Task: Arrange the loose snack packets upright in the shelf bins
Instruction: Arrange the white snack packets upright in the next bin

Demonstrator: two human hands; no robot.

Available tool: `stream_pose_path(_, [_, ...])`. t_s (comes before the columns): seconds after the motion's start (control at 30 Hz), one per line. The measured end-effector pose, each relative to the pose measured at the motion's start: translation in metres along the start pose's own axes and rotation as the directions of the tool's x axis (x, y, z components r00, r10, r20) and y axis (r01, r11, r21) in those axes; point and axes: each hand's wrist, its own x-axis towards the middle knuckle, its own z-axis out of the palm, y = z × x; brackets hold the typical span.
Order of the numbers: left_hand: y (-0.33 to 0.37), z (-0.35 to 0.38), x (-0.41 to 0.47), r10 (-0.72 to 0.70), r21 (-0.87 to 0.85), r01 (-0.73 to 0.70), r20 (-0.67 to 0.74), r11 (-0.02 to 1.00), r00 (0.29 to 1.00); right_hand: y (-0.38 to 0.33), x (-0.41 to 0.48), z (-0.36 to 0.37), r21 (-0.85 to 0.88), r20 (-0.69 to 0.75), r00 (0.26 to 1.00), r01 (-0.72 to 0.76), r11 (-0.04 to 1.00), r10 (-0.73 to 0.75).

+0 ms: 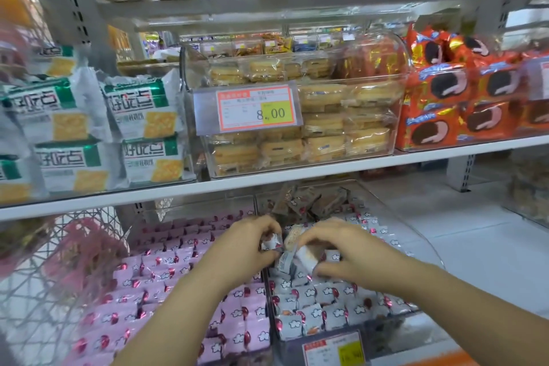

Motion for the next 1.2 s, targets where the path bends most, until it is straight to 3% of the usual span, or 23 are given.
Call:
stream_pose_path(0.07, [0.003, 0.0, -0.001, -0.003, 0.026, 0.003, -0.012, 1.0, 1.0, 0.005, -0.004, -0.009, 0.179, -0.112, 0.989, -0.08, 0.981, 0.101])
stream_pose_path(0.13, [0.006, 0.001, -0.002, -0.005, 0.061, 0.007, -0.031, 0.998, 0.999, 0.013, -0.008, -0.015, 0.436, -0.159, 0.967, -0.111, 0.893, 0.197])
stream_pose_path(0.3, [0.012, 0.002, -0.003, -0.029, 0.107, 0.042, -0.119, 0.993, 0.992, 0.032, -0.018, -0.024, 0.793, -0.068, 0.935, -0.162, 0.587, 0.349])
stream_pose_path(0.4, [0.015, 0.003, -0.003, -0.028, 0.141, 0.056, -0.192, 0.988, 0.981, 0.035, -0.024, -0.026, 0.917, 0.021, 0.939, -0.155, 0.367, 0.343])
stream_pose_path(0.57, [0.02, 0.001, -0.005, 0.064, 0.196, -0.006, -0.286, 0.981, 0.956, 0.037, -0.029, -0.026, 0.955, 0.096, 0.926, -0.189, 0.228, 0.366])
stream_pose_path(0.7, [0.026, 0.005, -0.005, 0.169, 0.126, -0.133, -0.348, 0.983, 0.922, 0.038, -0.028, -0.027, 0.936, 0.095, 0.91, -0.22, 0.274, 0.405])
stream_pose_path(0.9, [0.031, 0.009, -0.004, 0.244, -0.015, -0.265, -0.347, 0.964, 0.906, 0.037, -0.024, -0.03, 0.811, -0.116, 0.858, -0.208, 0.547, 0.5])
stream_pose_path(1.1, [0.035, 0.011, -0.004, 0.238, -0.082, -0.286, -0.367, 0.955, 0.899, 0.027, -0.034, -0.048, 0.656, -0.189, 0.907, -0.167, 0.736, 0.375])
stream_pose_path(1.2, [0.038, 0.011, -0.004, 0.161, -0.202, -0.239, -0.342, 0.95, 0.926, 0.02, -0.037, -0.056, 0.62, -0.183, 0.928, -0.148, 0.77, 0.326])
